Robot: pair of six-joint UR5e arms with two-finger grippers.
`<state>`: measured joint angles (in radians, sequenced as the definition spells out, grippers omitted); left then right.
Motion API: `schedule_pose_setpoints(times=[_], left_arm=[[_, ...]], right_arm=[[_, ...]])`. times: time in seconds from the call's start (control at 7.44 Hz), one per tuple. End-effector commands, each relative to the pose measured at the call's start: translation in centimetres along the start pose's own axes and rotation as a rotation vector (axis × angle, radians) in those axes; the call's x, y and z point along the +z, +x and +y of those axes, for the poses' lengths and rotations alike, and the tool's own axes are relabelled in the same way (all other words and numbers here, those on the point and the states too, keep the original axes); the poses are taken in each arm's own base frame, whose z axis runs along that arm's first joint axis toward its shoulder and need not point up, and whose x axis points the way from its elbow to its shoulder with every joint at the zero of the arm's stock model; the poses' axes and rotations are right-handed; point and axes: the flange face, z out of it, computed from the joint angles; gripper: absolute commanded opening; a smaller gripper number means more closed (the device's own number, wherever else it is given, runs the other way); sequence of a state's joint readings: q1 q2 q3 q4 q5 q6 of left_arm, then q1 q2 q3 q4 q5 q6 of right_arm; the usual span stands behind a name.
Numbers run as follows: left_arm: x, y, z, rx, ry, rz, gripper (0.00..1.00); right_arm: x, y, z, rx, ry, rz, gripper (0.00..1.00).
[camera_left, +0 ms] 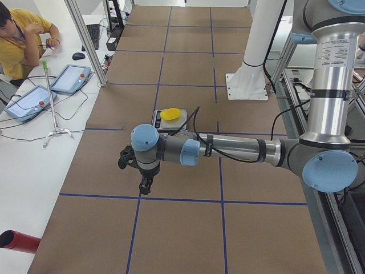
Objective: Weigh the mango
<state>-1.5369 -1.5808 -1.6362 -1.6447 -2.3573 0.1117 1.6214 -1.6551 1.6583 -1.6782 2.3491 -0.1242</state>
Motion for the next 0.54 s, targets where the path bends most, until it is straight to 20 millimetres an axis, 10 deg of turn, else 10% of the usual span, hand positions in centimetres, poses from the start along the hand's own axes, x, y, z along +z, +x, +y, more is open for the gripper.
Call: schedule_pose_setpoints(times=[0.0, 0.4], left_arm=[[-0.16, 0.15, -0.02, 0.003, 0.003, 0.000, 1.00], [-0.25, 0.20, -0.40, 0.006, 0.006, 0.000, 1.00]], right_arm=[[0.00, 0.01, 0.00, 0.000, 0.000, 0.001, 1.00], [0.00, 0.01, 0.00, 0.000, 0.000, 0.001, 1.00]])
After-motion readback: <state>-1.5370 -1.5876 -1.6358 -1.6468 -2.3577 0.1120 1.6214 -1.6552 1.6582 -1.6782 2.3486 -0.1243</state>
